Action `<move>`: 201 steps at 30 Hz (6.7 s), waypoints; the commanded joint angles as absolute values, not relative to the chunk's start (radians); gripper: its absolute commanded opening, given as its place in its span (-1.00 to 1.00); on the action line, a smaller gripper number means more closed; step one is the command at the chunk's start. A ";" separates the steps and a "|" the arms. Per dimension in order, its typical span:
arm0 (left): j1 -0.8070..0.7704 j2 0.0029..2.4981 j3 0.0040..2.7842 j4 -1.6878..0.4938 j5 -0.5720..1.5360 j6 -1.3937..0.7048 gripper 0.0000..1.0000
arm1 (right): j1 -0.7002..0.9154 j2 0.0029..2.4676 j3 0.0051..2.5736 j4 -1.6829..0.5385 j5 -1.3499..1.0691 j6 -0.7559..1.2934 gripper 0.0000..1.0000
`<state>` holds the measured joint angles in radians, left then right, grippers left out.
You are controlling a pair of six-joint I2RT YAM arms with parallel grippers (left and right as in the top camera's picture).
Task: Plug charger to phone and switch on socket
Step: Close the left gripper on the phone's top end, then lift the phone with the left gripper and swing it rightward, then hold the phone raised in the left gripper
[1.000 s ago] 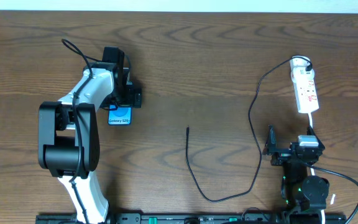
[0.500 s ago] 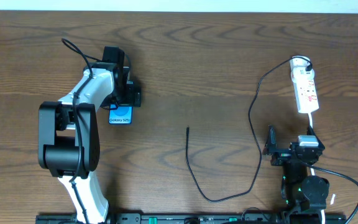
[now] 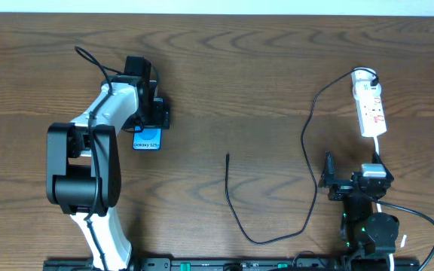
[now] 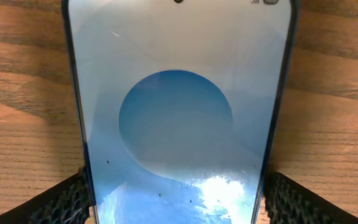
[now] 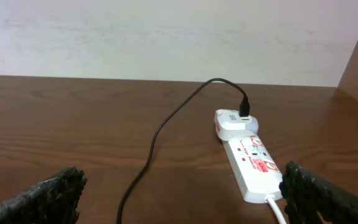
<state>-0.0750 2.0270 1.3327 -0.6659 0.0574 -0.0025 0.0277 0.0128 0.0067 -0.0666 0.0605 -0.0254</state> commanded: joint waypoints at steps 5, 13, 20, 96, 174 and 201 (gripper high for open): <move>-0.077 2.088 1.282 -0.667 0.014 0.004 0.68 | 0.034 0.006 0.006 -0.070 0.069 -0.012 0.98; -0.077 2.088 1.282 -0.667 0.014 0.003 0.67 | 0.034 0.006 0.006 -0.070 0.069 -0.012 0.98; -0.077 2.088 1.282 -0.667 0.014 0.003 0.64 | 0.034 0.006 0.006 -0.070 0.069 -0.012 0.99; -0.077 1.825 1.290 -0.677 0.015 0.006 -0.86 | 0.034 0.006 0.006 -0.070 0.069 -0.012 0.98; -0.077 1.760 1.290 -0.713 1.428 -1.165 -0.85 | 0.034 0.006 0.006 -0.070 0.069 -0.012 0.99; -0.077 1.760 1.290 -0.713 1.406 -1.153 -0.85 | 0.034 0.006 0.006 -0.070 0.069 -0.012 0.98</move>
